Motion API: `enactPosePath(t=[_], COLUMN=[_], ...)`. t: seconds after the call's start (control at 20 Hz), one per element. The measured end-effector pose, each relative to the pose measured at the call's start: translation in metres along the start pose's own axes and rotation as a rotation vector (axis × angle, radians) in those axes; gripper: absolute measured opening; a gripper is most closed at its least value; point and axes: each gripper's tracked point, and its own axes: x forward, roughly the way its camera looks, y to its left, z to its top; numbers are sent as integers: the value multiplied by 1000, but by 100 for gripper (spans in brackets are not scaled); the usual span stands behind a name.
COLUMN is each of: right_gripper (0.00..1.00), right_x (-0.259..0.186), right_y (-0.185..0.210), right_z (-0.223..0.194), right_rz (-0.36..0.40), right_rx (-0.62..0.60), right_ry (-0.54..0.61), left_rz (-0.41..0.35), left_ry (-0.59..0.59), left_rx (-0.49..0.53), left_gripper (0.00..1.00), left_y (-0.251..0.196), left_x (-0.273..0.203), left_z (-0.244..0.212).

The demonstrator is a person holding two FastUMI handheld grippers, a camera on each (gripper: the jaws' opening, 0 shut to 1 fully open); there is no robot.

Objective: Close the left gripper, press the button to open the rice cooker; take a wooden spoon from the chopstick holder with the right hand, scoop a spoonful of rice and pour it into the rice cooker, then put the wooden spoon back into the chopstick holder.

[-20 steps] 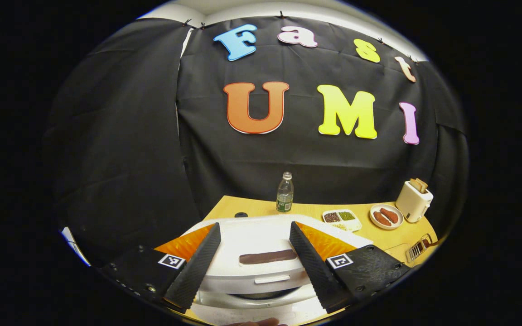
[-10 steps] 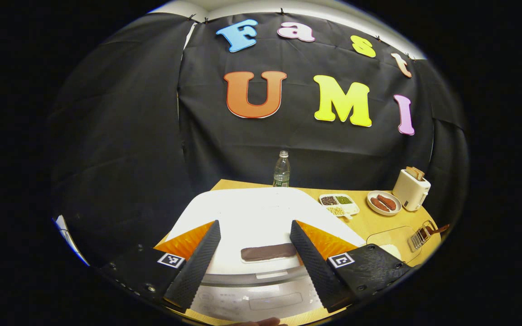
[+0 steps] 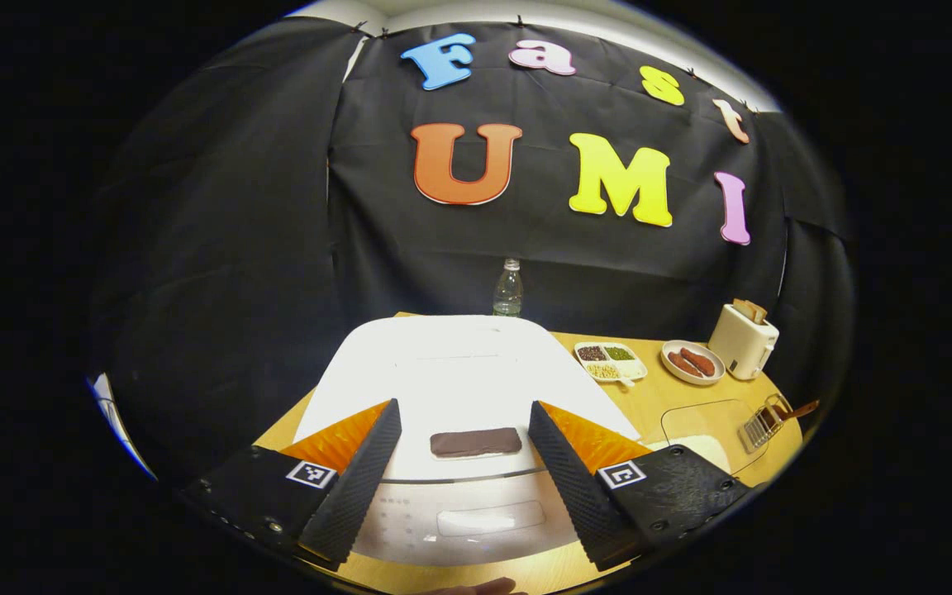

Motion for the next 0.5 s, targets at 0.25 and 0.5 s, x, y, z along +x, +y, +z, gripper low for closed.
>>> enactPosePath(t=[0.25,0.5], right_gripper=[100,100], right_x=[7,13], right_y=[-2,8], right_z=[7,-2], right_rz=[-10,-2], right_rx=[-2,32], right_ry=[-31,0], left_rz=[5,21], left_ry=[2,-21], left_rx=[56,56], left_gripper=[98,98], left_y=[-5,-3], left_x=[-1,-4], left_z=[-11,-10])
